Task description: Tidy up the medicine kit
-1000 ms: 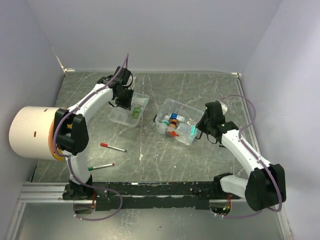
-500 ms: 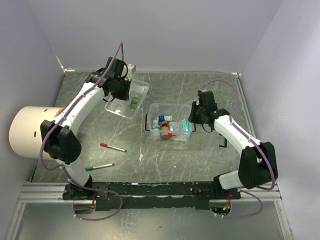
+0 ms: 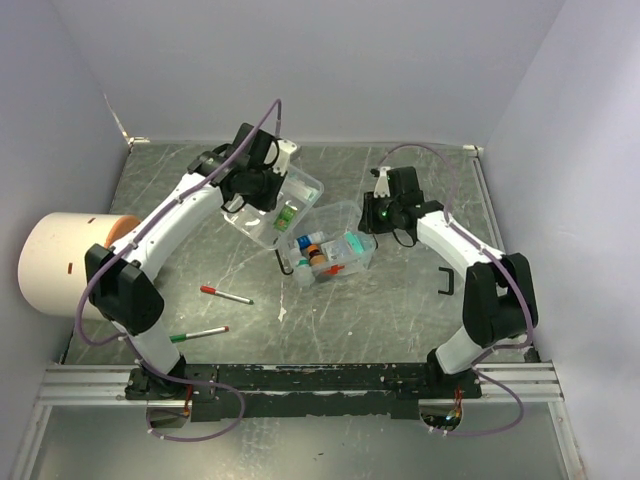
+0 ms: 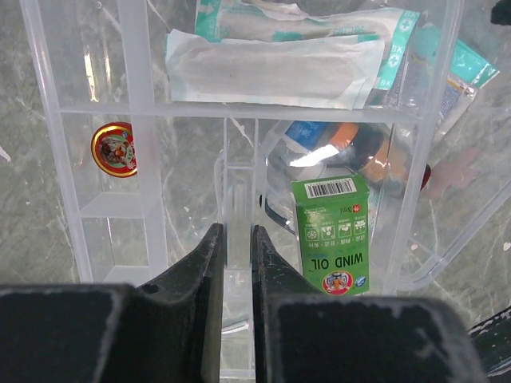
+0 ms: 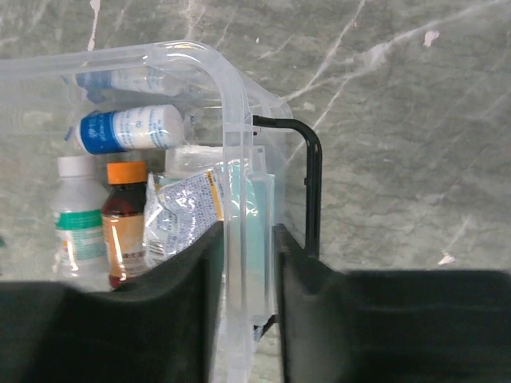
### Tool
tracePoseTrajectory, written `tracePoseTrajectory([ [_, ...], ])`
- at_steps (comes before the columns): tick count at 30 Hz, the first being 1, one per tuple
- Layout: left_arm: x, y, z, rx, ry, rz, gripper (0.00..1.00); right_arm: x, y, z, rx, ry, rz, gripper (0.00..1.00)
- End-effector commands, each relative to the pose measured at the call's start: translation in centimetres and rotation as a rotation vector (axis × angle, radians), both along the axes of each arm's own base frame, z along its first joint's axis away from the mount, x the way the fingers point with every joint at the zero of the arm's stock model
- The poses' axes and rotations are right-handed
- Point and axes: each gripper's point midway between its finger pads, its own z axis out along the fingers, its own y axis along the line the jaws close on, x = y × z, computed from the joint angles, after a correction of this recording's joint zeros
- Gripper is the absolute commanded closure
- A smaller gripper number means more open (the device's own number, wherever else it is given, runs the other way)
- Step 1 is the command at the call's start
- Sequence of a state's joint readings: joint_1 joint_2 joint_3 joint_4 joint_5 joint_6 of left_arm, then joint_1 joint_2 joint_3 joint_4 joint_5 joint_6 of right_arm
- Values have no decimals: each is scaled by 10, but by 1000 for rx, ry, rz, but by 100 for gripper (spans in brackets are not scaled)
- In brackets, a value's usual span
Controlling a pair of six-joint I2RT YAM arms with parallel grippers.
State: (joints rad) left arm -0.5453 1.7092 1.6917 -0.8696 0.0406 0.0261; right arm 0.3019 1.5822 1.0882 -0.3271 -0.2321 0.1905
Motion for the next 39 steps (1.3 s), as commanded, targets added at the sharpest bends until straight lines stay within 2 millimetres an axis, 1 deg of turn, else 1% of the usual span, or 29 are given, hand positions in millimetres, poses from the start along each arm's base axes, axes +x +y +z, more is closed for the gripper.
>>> tracePoseTrajectory([
  [1,-8,-5,24,15,-69,-76,84,0,6,17,40,5,-31,63],
  [3,-11,-10,24,29,-73,-103,84,3,-5,31,27,-20,-114,51],
  [5,-14,-16,22,41,-72,-131,84,3,-19,45,8,-51,-199,43],
  [6,-16,-19,22,42,-72,-144,84,2,-29,54,-3,-73,-261,42],
  [10,-23,-33,20,53,-74,-200,84,-12,-57,79,-25,-137,-414,39],
  [13,-28,-46,20,59,-78,-248,84,-26,-71,96,-5,-183,-490,39],
  [16,-34,-63,22,70,-93,-316,84,-42,-80,107,27,-210,-545,39],
  [17,-34,-70,27,72,-106,-341,84,-47,-83,113,45,-227,-561,39],
  [18,-34,-75,28,74,-112,-366,84,-53,-86,110,51,-227,-576,39],
  [19,-33,-81,26,80,-110,-389,84,-59,-89,111,60,-233,-592,39],
  [22,-32,-91,24,95,-115,-443,84,-74,-100,117,71,-255,-642,39],
  [27,-37,-109,14,109,-102,-547,84,-90,-115,125,67,-283,-705,39],
  [30,-41,-116,3,130,-85,-595,84,-93,-117,126,64,-283,-711,39],
  [33,-39,-120,-7,149,-70,-615,83,-94,-116,125,70,-282,-705,39],
  [35,-38,-124,-17,151,-52,-636,83,-93,-114,123,72,-275,-699,39],
  [39,-43,-134,-27,139,-17,-681,83,-90,-110,117,76,-256,-695,39],
])
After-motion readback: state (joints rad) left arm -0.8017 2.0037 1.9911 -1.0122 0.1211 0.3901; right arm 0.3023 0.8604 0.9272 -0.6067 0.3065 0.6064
